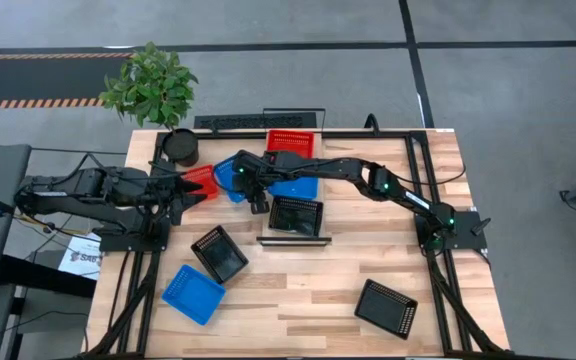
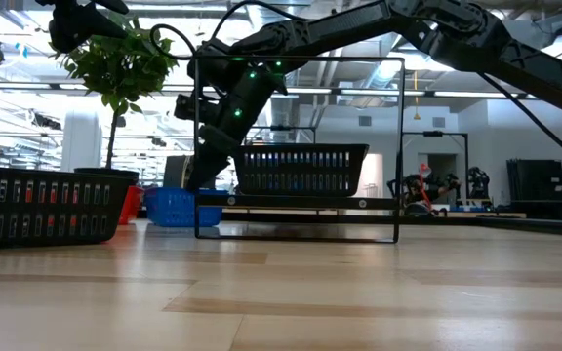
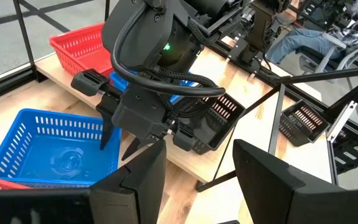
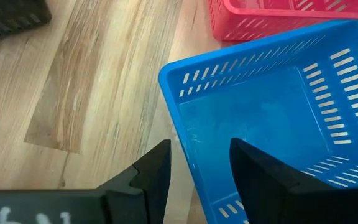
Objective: Stack baskets on shelf by color
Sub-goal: Stack the top blue bin on the blue bin on the shelf
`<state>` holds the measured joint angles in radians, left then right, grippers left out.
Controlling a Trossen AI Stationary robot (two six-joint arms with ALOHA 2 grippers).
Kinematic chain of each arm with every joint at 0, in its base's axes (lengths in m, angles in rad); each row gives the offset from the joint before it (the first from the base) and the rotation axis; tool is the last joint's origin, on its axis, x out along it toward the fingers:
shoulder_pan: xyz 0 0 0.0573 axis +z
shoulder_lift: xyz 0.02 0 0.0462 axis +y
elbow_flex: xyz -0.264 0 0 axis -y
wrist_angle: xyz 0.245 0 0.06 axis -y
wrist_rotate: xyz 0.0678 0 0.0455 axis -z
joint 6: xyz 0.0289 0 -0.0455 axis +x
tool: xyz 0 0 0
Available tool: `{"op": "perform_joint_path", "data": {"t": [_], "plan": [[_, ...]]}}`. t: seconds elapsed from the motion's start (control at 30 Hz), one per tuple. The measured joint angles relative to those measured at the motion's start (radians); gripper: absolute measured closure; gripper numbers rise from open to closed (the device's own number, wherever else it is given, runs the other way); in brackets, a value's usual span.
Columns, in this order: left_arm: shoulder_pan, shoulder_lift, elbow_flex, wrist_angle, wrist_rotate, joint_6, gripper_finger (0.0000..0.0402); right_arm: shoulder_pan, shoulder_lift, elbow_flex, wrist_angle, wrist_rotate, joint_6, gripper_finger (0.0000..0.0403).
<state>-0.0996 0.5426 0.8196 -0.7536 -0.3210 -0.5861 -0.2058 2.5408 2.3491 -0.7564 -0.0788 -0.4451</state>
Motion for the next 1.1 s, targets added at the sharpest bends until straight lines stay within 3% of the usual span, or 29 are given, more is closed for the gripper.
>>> {"op": "perform_joint_path", "data": {"t": [0.63, 1.1], "plan": [[0.0, 0.0, 0.0, 0.0, 0.0, -0.001, 0.0228, 0.0, 0.0, 0.0, -0.025, 0.028, -0.027, 0.0388], [0.0, 0.0, 0.0, 0.0, 0.0, -0.001, 0.0228, 0.013, -0.02, 0.006, 0.019, 0.036, -0.027, 0.0399]]}}
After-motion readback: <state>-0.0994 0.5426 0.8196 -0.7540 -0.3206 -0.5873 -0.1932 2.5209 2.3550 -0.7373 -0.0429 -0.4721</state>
